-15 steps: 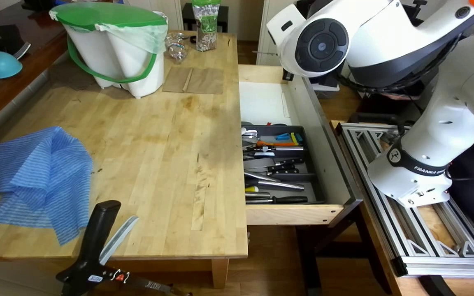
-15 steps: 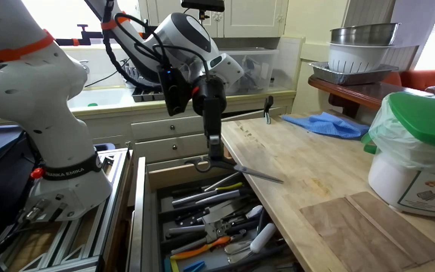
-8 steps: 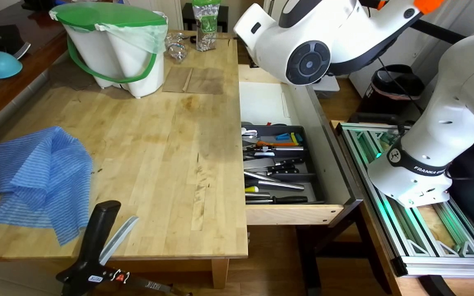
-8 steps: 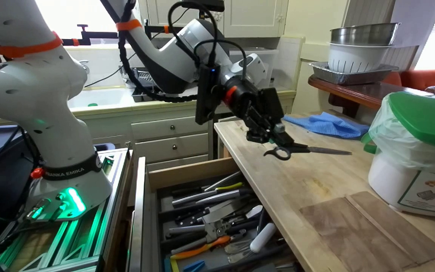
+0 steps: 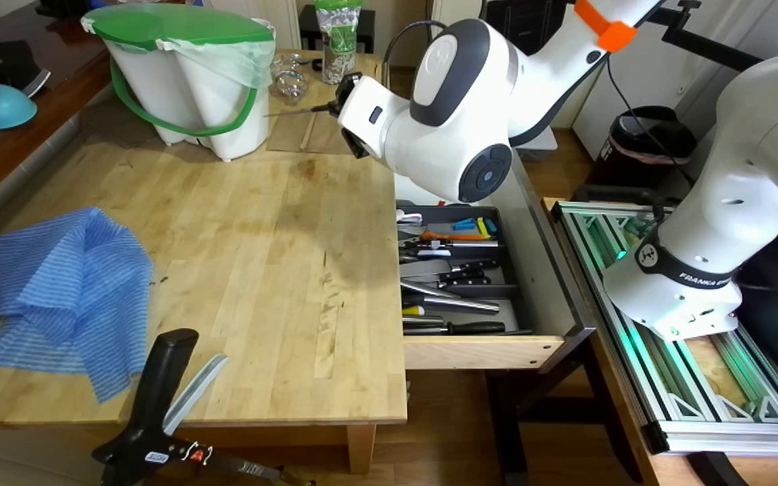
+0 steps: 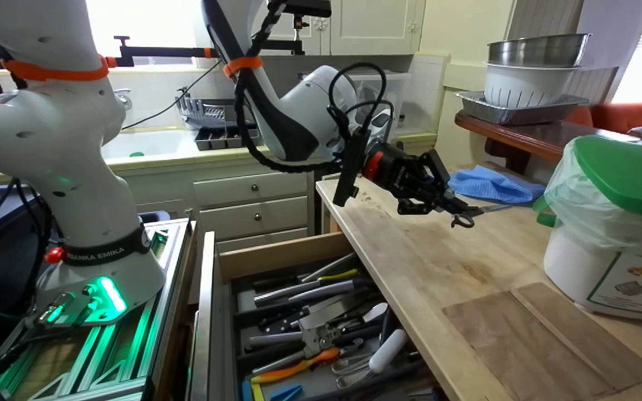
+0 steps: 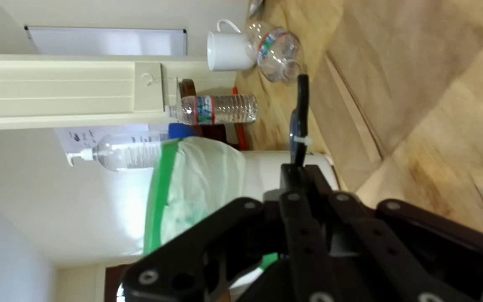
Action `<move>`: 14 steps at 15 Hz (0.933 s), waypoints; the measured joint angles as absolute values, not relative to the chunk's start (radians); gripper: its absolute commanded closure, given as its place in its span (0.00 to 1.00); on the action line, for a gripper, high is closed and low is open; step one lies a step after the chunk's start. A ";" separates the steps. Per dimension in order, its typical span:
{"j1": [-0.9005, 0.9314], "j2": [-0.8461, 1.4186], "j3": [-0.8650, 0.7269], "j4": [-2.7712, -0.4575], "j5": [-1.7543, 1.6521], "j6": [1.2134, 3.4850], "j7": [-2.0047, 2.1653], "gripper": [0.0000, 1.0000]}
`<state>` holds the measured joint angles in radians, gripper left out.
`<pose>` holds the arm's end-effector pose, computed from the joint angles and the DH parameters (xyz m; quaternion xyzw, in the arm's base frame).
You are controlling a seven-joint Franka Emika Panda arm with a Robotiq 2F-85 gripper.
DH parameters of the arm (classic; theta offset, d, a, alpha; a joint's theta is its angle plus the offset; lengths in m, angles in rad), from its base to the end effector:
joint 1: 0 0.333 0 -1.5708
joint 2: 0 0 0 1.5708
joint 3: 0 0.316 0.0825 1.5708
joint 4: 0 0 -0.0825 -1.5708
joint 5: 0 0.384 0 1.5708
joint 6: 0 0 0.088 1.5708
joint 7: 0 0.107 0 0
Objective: Take the black scissors out of the open drawer and put it on the counter.
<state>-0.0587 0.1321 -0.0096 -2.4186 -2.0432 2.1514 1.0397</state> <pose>0.4914 -0.0704 0.2631 0.7504 0.2413 0.1913 0.5849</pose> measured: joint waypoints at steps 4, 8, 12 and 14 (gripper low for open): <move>-0.057 0.216 0.007 -2.392 -2.090 2.177 1.134 0.98; -0.061 0.265 0.007 -2.381 -2.117 2.183 1.197 0.98; -0.069 0.289 0.009 -2.377 -2.148 2.209 1.283 0.98; -0.073 0.295 0.010 -2.375 -2.170 2.221 1.338 0.98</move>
<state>-0.0733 0.2951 0.0097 -2.3754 -2.1705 2.2212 1.3381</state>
